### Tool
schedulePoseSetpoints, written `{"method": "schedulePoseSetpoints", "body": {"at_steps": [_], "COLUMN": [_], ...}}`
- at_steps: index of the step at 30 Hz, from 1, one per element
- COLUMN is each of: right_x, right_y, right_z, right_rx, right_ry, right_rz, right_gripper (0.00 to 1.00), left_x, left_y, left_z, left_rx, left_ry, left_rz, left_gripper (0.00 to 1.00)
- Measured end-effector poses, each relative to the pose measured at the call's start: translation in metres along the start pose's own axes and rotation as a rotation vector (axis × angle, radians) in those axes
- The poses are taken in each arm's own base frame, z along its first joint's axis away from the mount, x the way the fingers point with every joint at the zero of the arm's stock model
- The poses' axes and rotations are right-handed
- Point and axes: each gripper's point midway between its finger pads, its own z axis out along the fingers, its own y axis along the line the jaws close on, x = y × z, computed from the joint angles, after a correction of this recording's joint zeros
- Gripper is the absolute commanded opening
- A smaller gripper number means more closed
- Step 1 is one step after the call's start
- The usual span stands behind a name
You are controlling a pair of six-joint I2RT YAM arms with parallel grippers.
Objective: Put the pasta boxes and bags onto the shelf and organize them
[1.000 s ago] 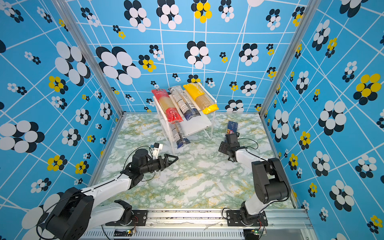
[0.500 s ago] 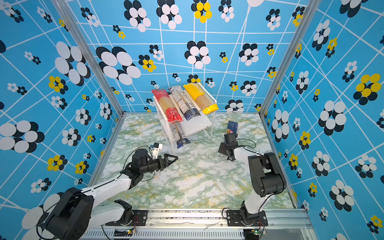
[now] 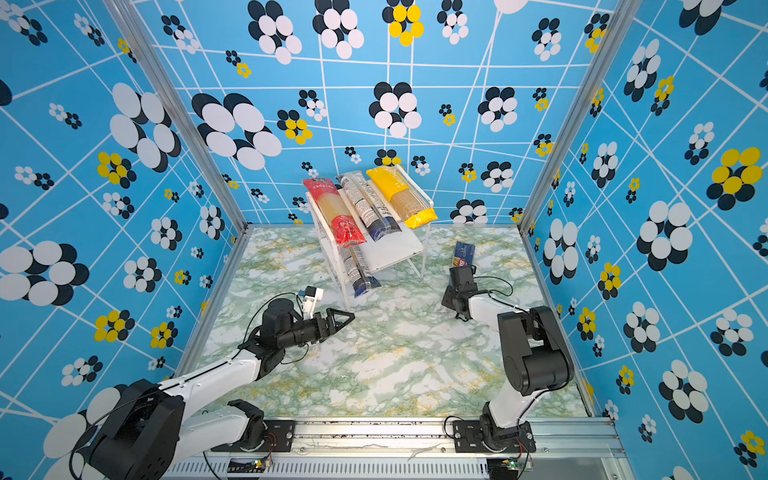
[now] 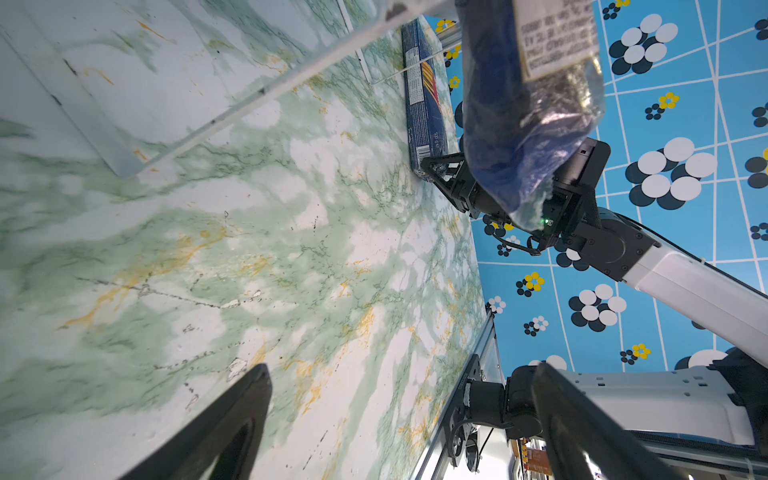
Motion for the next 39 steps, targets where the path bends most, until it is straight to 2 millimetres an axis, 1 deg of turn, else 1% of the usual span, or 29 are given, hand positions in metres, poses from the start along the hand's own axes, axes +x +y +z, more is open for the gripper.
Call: {"method": "schedulePoseSetpoints", "body": {"at_steps": [7, 15, 17, 25, 31, 35, 39], "right_x": [0.0, 0.012, 0.018, 0.042, 0.061, 0.07, 0.078], "right_y": [0.0, 0.002, 0.002, -0.003, -0.012, -0.015, -0.017], "right_z": [-0.002, -0.018, -0.026, -0.062, -0.093, -0.106, -0.114], "right_rx": [-0.016, -0.058, -0.075, -0.127, -0.143, -0.154, -0.167], "right_ry": [0.002, 0.042, 0.056, 0.122, 0.173, 0.201, 0.216], "right_rz": [0.001, -0.008, -0.013, -0.035, -0.065, -0.08, -0.093], "right_gripper": [0.12, 0.02, 0.0, 0.0, 0.0, 0.0, 0.0], "left_x": [0.002, 0.004, 0.004, 0.003, 0.006, 0.006, 0.006], "left_y": [0.003, 0.005, 0.005, 0.005, 0.011, 0.015, 0.016], "left_z": [0.0, -0.001, -0.001, 0.0, 0.003, 0.006, 0.008], "left_rx": [-0.005, -0.01, -0.01, -0.009, -0.022, -0.027, -0.019], "left_ry": [0.004, 0.007, 0.006, 0.006, 0.016, 0.023, 0.028], "left_rz": [-0.005, -0.009, -0.009, -0.012, -0.025, -0.035, -0.036], "left_gripper": [0.99, 0.99, 0.99, 0.99, 0.99, 0.99, 0.99]}}
